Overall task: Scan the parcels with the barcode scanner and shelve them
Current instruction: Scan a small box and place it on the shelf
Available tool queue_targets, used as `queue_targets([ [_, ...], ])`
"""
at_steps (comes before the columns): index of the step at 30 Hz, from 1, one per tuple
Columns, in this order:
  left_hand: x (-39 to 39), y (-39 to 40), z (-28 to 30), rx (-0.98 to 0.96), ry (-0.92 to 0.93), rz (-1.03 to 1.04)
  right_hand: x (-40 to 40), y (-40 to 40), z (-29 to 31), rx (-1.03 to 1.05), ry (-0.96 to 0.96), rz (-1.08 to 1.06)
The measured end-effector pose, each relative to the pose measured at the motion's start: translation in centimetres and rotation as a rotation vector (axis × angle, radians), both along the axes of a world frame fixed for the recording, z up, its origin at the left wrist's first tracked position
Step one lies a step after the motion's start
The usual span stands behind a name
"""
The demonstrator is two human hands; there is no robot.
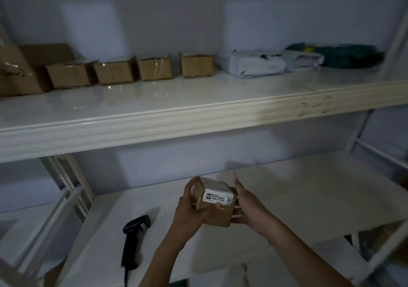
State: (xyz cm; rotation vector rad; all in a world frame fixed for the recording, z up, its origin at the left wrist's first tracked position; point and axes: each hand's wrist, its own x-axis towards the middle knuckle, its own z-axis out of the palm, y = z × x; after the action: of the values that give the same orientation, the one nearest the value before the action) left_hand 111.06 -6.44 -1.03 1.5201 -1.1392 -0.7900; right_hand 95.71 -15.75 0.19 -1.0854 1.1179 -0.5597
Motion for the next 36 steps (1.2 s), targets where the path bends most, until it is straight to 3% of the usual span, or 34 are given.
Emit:
queue_targets([
  [4, -4.1, 2.0, 2.4, -0.013, -0.088, 0.032, -4.4, 4.6, 2.2, -0.328, 0.076, -0.042],
  [7, -8.2, 3.2, 5.1, -0.011, -0.187, 0.007, -8.5, 7.3, 4.5, -0.618, 0.237, -0.014],
  [11, -13.7, 4.9, 9.7, -0.084, -0.248, -0.070, -14.4, 9.7, 9.9, -0.827, 0.345, -0.057],
  [23, -27.8, 5.1, 20.3, -0.313, -0.492, -0.115, -29.9, 12.5, 20.4, -1.071, 0.402, -0.162],
  [36, -47.8, -7.5, 27.0, -0.563, -0.426, -0.040, -47.7, -0.3, 26.0, -1.248, 0.181, -0.323],
])
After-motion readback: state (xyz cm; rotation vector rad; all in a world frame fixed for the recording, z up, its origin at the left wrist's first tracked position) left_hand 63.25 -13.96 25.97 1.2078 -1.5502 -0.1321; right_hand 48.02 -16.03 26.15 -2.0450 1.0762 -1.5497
